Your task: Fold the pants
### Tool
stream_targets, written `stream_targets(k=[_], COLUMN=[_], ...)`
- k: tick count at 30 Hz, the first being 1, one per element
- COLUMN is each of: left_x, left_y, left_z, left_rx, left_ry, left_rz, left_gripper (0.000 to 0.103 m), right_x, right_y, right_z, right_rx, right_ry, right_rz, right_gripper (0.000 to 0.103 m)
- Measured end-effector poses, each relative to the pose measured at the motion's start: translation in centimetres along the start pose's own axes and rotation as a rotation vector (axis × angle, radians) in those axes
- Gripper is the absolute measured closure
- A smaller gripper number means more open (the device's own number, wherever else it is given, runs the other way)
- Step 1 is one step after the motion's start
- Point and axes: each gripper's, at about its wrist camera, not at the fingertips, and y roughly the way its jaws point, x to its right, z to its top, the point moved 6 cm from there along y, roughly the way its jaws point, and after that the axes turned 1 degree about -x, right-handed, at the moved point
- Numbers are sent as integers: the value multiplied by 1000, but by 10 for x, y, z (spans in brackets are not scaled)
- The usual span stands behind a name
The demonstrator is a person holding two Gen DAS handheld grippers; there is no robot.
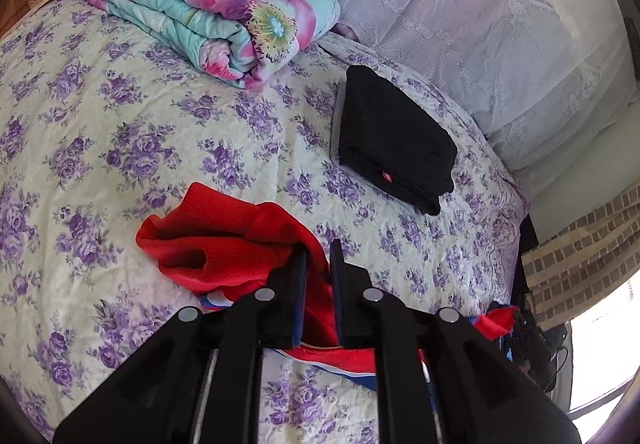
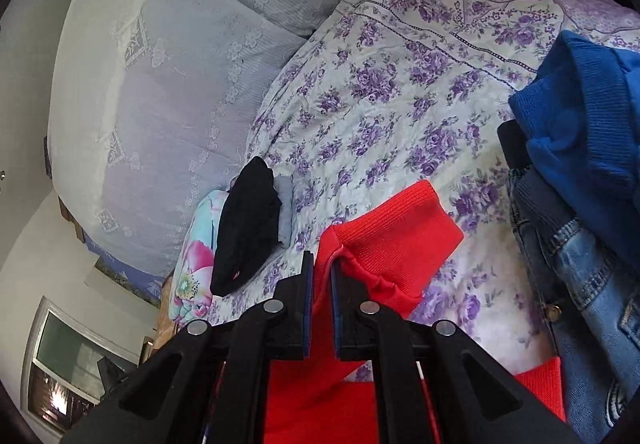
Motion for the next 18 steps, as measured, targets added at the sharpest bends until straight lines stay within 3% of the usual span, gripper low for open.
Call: stream_targets(k=[5, 9, 12, 18], left_x=[-22, -70, -83, -61], left_y=[-27, -41, -55, -44], left_z=[-50, -100, -113, -121], left_rx=[-40, -144, -125, -173], left_ry=[37, -133, -174, -173], left_rz=[50, 77, 104, 10], left_gripper=[85, 74, 73, 66], right_x=[6, 6, 3, 3], right_y=[-8, -7, -8, -20], right_z=[-3, -8, -10, -12], right_rx=[2, -21, -21, -7], right_ry=[2, -4, -16, -1], right_rz=[8, 15, 21, 35], right_gripper=[96, 95, 95, 96])
